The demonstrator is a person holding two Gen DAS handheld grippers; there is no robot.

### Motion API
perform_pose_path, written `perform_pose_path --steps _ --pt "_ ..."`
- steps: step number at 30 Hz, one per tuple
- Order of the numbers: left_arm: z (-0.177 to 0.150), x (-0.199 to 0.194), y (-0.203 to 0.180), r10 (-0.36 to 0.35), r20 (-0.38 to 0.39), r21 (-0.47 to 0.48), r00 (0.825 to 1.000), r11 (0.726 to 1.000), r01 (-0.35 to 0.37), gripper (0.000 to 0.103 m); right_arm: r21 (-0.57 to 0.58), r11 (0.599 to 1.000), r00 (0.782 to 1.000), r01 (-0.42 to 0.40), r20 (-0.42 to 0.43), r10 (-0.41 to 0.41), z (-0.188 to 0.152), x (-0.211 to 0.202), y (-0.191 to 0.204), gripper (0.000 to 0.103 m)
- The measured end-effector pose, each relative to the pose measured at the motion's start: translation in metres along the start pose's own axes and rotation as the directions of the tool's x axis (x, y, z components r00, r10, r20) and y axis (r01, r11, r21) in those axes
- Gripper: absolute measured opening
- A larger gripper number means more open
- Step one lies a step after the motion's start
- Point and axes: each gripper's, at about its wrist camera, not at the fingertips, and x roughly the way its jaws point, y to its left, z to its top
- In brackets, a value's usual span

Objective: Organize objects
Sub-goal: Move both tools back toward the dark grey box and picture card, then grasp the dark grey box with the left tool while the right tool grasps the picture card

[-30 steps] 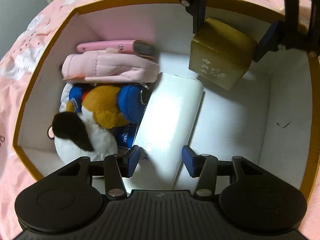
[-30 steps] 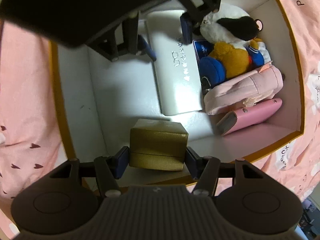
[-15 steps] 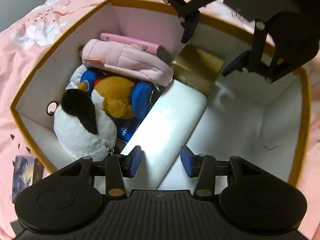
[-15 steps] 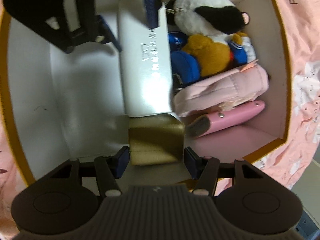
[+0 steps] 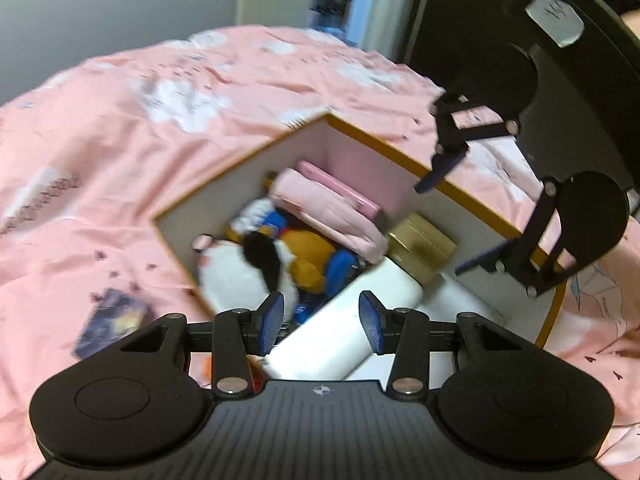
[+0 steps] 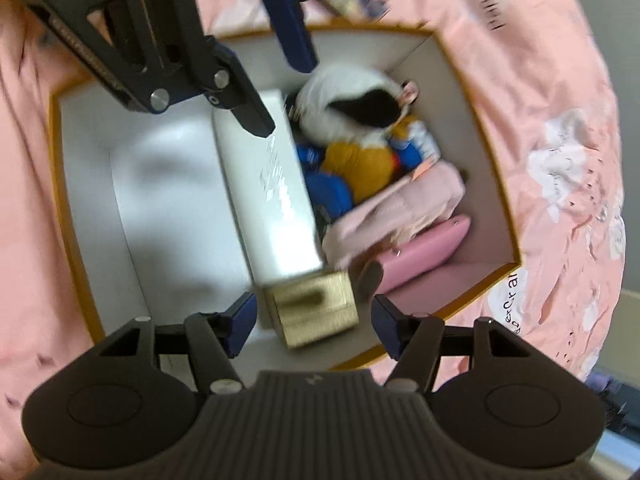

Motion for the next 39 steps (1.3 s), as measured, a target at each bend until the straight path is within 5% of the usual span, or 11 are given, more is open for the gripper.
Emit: perform_pose_path --steps 8,16,19,26,39 --pt "-0.012 -0.051 0.028 0.145 -0.031 -0.106 0.989 0.983 -0.147 0.047 0.164 0.983 0.961 -0.076 0.276 0.028 0.024 -0.036 0.019 0.068" --pt "-0.046 -0.077 0.071 0.223 -0.085 -0.2 0.971 0.951 -0.236 0.047 0.257 0.955 0.907 -0.147 0.42 0.027 0.066 -0.039 0.021 0.058" --pt "-0.056 -0.073 0.085 0.221 -0.112 -0.182 0.969 0.954 -0.239 0.052 0.273 0.947 0.905 -0.168 0.424 0.039 0.085 -0.031 0.018 0.049" --pt "-0.068 -0.048 0.124 0.224 -0.205 -0.16 0.953 0.953 -0.258 0.069 0.282 0.938 0.91 -0.202 0.407 0.073 0.13 0.005 0.002 0.048" --pt "-0.089 0.011 0.213 -0.006 -0.312 -0.414 0.95 0.901 -0.131 0.082 0.306 0.924 0.937 -0.23 0.326 0.125 0.173 0.06 -0.017 0.049"
